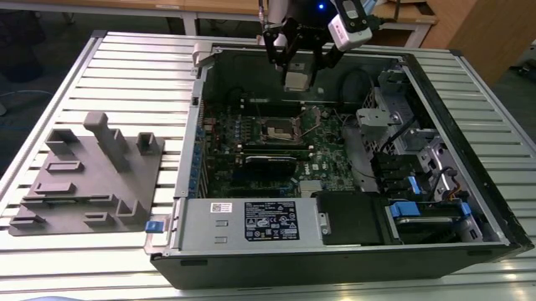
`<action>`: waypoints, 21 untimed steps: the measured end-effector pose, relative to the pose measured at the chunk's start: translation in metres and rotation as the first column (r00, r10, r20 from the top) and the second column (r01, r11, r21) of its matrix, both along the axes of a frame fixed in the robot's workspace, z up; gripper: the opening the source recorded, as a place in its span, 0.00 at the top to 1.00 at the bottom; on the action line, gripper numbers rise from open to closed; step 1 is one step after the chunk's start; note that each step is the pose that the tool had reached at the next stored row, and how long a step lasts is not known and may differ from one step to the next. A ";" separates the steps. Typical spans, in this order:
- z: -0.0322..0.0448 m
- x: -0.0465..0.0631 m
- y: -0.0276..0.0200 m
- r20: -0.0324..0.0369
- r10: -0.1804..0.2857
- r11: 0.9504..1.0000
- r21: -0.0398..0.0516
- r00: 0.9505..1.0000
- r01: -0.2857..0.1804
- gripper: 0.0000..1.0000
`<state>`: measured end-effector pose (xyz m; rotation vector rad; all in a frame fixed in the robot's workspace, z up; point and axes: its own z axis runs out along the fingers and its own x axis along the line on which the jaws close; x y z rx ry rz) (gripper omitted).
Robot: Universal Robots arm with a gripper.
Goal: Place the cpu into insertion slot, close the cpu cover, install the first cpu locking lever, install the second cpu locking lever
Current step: 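Place the cpu into insertion slot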
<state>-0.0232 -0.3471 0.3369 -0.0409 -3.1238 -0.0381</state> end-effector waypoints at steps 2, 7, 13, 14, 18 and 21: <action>-0.0008 0.000 0.0000 0.000 0.000 1.000 0.000 1.000 0.000 0.46; -0.0051 0.000 0.0000 0.000 0.000 1.000 0.000 1.000 0.000 0.46; -0.0064 0.000 0.0000 0.000 0.000 1.000 0.000 1.000 0.000 0.46; -0.0066 0.000 0.0000 0.000 0.000 1.000 0.000 1.000 0.000 0.46; -0.0087 0.000 0.0000 0.000 0.000 1.000 0.000 1.000 0.000 0.46; -0.0106 0.000 0.0000 0.000 0.000 1.000 0.000 1.000 0.000 0.46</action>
